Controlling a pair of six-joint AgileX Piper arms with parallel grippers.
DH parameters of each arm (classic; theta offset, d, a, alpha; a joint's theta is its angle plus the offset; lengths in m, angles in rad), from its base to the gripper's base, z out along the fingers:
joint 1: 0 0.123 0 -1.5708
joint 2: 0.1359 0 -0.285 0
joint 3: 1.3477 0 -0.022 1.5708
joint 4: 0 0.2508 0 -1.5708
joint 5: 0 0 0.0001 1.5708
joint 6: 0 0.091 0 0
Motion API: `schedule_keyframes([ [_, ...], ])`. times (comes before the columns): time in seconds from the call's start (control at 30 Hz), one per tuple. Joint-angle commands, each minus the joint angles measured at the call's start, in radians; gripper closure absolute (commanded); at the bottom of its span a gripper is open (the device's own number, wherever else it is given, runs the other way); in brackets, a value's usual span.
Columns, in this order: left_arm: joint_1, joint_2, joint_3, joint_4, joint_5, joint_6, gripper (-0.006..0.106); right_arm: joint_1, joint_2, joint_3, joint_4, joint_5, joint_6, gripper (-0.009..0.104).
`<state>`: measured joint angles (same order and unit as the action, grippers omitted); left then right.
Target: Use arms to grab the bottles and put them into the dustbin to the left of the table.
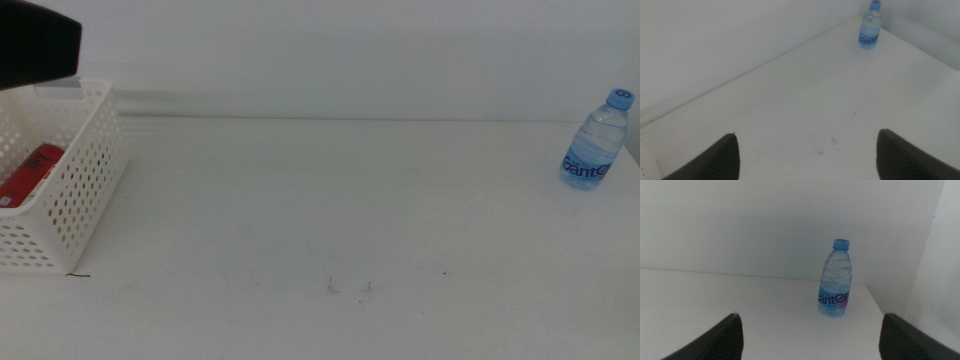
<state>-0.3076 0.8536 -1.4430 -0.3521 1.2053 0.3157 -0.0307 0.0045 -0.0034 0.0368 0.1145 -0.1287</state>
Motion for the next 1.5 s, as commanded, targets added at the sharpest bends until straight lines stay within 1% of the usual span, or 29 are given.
schedule_keyframes([
  [0.0, -0.003, -0.003, 0.003, -0.007, -0.012, -0.007, 0.007, -0.007, -0.005, 0.003, -0.008, -0.007, -0.003, 0.004],
  [0.07, -0.003, -0.003, 0.003, -0.007, -0.012, -0.007, 0.007, -0.007, -0.005, 0.003, -0.009, -0.086, -0.002, 0.004],
  [0.2, -0.003, -0.003, 0.003, -0.007, -0.012, -0.007, 0.007, -0.007, -0.002, 0.003, -0.003, -0.114, 0.015, 0.004],
  [0.4, -0.003, -0.003, 0.003, -0.007, -0.012, -0.007, 0.007, -0.007, 0.189, 0.003, -0.003, -0.26, 0.035, 0.004],
  [0.53, -0.003, -0.003, 0.003, -0.005, -0.012, -0.007, 0.007, -0.007, 0.377, 0.003, -0.009, -0.342, 0.035, 0.004],
  [0.77, -0.003, -0.003, 0.003, -0.005, -0.012, -0.007, 0.007, -0.007, 0.645, 0.003, -0.023, -0.613, 0.037, 0.004],
  [0.9, -0.003, -0.003, 0.003, -0.005, -0.012, -0.007, 0.007, -0.007, 0.794, 0.003, -0.098, -0.799, 0.037, 0.004],
  [0.97, -0.003, -0.003, 0.003, -0.005, -0.012, -0.007, 0.007, -0.007, 0.875, 0.003, -0.12, -0.892, 0.037, 0.004],
  [1.13, -0.003, -0.003, 0.003, -0.005, -0.012, -0.007, 0.007, -0.007, 1.066, 0.003, -0.101, -1.043, 0.041, 0.004],
  [1.37, -0.003, -0.003, 0.003, -0.005, -0.012, -0.007, 0.007, -0.009, 1.305, 0.003, -0.101, -1.304, 0.043, 0.004],
  [1.4, -0.003, -0.003, 0.003, -0.005, -0.012, -0.007, 0.007, -0.009, 1.331, 0.003, -0.101, -1.332, 0.043, 0.004],
  [1.47, -0.003, -0.003, 0.003, -0.005, -0.012, -0.007, 0.007, -0.009, 1.413, 0.003, -0.098, -1.336, 0.043, 0.004],
])
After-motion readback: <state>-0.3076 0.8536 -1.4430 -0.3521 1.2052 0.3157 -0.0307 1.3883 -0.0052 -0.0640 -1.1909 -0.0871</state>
